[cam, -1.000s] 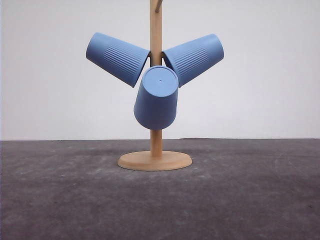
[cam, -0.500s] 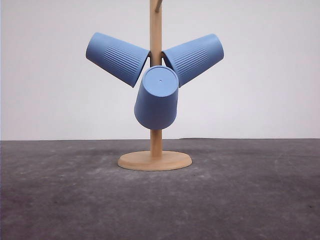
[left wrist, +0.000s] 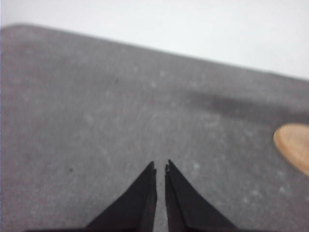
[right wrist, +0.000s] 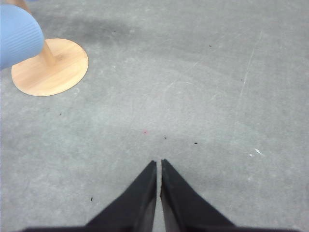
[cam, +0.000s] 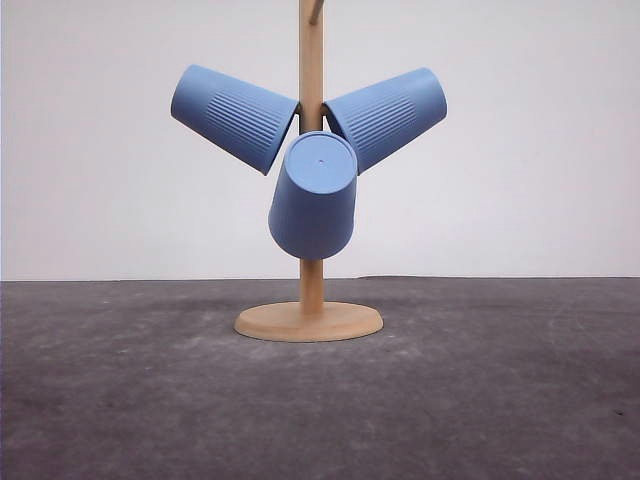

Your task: Place three cups

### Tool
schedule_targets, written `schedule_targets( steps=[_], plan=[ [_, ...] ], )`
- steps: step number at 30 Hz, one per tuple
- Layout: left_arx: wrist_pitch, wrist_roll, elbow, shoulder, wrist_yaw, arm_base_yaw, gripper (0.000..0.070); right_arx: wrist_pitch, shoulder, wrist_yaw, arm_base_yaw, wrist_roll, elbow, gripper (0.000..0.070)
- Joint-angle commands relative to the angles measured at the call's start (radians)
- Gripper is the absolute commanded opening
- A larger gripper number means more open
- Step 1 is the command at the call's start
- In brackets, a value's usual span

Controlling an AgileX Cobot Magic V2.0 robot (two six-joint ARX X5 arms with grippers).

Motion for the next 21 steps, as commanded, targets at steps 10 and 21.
schedule_targets(
  steps=[10,21],
  plan=[
    [-0.006,0.015,-0.014,-0.002,0.011,-0.001,0.0012,0.011,0.001,0.001,0.002,0.007,0.008,0.0012],
    [-0.006,0.015,-0.014,-0.002,0.011,-0.001,0.0012,0.011,0.001,0.001,0.002,0.007,0.008,0.0012]
  ],
)
